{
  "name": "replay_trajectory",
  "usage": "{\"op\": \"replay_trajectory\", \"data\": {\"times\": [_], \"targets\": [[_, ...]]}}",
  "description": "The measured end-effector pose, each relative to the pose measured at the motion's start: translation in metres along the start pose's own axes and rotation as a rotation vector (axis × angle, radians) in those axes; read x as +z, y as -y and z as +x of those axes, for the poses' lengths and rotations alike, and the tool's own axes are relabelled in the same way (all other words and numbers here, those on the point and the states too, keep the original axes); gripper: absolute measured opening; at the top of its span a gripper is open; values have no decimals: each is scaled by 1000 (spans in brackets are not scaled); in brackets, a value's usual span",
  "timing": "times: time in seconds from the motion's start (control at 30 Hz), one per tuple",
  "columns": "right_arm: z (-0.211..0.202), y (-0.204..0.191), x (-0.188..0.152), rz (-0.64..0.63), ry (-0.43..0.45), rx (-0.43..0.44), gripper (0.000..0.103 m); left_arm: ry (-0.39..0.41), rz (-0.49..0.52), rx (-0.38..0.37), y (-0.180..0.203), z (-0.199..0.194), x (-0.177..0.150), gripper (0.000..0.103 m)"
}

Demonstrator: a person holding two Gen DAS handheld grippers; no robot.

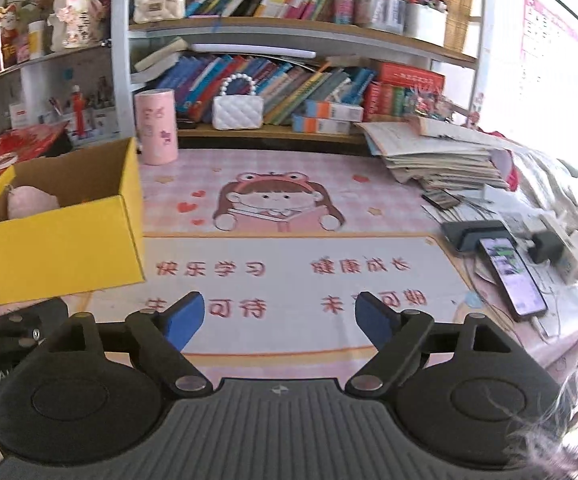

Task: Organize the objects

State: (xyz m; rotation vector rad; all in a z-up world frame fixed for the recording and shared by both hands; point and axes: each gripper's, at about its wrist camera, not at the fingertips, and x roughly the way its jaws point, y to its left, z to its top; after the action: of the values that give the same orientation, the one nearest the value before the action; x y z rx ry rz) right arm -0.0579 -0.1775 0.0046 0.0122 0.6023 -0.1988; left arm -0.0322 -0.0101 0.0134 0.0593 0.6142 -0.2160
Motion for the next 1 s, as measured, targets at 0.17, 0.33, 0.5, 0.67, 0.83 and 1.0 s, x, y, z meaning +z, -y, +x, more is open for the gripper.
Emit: {"op": "replay_trajectory", "data": {"times": [0.17, 0.33, 0.5, 0.67, 0.83, 1.0], "targets": [[1, 13, -7, 2, -6, -22, 94, -7, -5, 16, 10, 4, 2, 100], [3, 23, -7, 2, -10, -36, 103, -21, -3, 60, 18, 8, 0, 100], [3, 29, -8, 7, -18, -43, 103, -33, 17, 76, 26, 8, -2, 100], [5, 30, -9, 0, -25, -41, 103, -32, 16, 85, 29, 9, -2, 100], [7, 28, -10, -15, -34, -42, 103, -46, 6, 95, 28, 11, -3, 100], [7, 26, -11, -23, -38, -42, 103, -57, 7, 102, 29, 11, -4, 100]]}}
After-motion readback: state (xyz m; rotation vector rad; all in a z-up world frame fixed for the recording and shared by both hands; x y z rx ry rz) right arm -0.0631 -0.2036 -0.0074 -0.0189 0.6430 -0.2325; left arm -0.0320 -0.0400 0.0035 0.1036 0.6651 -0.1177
